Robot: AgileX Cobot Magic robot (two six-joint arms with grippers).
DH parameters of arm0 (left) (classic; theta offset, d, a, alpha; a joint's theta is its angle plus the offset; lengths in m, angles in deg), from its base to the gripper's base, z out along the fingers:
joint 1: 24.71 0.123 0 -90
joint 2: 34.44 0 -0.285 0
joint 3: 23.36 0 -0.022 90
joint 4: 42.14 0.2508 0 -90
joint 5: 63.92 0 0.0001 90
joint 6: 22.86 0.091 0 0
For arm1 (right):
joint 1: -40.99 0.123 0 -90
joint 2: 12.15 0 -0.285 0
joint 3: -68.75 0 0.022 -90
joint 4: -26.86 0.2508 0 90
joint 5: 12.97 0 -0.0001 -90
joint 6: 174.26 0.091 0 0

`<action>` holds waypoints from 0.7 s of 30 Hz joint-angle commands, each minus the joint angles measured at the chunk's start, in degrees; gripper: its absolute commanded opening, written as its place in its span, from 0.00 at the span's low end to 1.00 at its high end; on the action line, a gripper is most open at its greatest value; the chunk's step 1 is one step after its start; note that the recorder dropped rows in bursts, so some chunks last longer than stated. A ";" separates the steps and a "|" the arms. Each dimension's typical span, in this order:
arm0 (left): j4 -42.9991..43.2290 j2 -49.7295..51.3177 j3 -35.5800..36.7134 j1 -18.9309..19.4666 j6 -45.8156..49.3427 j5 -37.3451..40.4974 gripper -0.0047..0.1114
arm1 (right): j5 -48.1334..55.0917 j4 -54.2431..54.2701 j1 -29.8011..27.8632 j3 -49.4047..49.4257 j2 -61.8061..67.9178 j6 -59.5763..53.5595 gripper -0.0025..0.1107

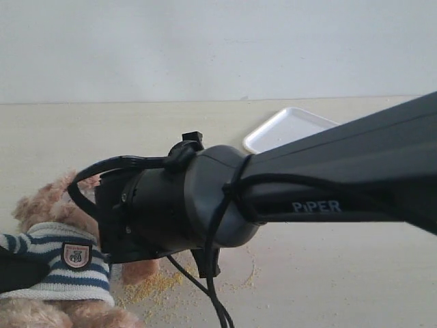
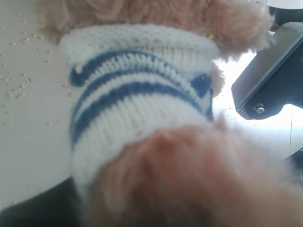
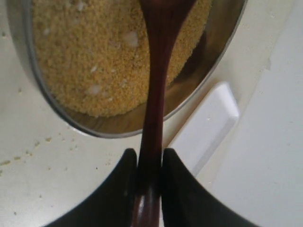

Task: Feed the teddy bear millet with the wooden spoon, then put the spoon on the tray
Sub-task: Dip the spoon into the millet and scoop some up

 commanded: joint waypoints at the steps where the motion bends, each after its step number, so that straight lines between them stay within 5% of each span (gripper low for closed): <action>1: -0.77 0.20 -0.31 0.18 0.22 0.79 0.08 | 1.81 1.83 0.00 -0.74 -0.25 -0.80 0.09; 21: -0.77 0.20 -0.31 0.18 0.22 0.79 0.08 | 2.96 12.36 -2.58 -3.56 -0.35 -1.19 0.09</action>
